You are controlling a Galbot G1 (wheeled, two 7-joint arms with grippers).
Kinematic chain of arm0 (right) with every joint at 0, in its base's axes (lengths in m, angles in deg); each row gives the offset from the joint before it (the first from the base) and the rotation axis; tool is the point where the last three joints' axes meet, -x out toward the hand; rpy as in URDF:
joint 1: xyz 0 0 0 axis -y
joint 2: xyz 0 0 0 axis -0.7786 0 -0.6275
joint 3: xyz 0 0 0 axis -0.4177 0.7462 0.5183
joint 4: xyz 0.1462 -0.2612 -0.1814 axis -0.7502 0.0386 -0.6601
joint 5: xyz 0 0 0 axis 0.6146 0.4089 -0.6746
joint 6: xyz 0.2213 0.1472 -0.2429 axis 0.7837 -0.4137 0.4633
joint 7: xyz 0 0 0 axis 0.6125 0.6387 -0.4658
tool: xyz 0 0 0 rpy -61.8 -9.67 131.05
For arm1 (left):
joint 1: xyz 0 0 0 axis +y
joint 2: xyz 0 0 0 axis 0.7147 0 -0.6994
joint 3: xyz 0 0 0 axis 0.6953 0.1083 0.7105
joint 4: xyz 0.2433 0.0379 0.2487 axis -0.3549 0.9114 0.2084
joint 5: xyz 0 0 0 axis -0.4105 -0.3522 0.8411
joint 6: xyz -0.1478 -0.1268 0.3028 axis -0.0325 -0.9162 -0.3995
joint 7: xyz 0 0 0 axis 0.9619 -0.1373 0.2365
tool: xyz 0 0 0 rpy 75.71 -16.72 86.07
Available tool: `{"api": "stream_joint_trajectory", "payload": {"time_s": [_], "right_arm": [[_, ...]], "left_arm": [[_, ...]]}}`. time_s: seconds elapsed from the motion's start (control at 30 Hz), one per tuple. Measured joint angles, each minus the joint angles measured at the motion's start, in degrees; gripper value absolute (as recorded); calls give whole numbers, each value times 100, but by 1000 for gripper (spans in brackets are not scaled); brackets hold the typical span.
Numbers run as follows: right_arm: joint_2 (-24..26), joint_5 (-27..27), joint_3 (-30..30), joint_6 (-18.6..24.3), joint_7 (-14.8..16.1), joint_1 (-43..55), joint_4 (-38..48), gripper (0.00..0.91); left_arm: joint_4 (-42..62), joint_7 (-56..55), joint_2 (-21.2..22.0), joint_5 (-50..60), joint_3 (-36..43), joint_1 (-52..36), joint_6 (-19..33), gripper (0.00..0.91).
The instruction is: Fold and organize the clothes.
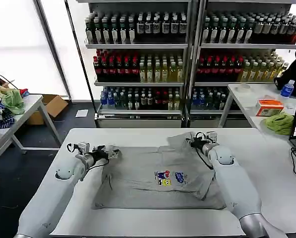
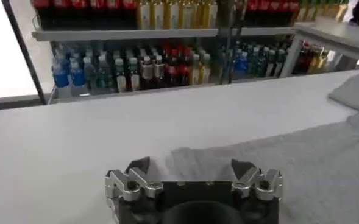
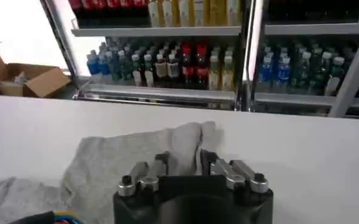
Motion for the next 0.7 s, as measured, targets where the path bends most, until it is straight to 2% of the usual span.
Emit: {"api": "stream_joint_trajectory", "payload": {"time_s": [0.03, 0.2, 0.7], "right_arm": [[0, 1, 7, -1, 6, 3, 5, 0], [17, -2, 33, 1, 15, 15, 24, 0], [48, 41, 72, 58, 28, 13, -1, 0]], "left_arm": [[-1, 0, 10, -7, 10, -1, 0, 181], [7, -10, 47, -52, 71, -12, 1, 40], [116, -199, 149, -350, 158, -89, -1, 20]]}}
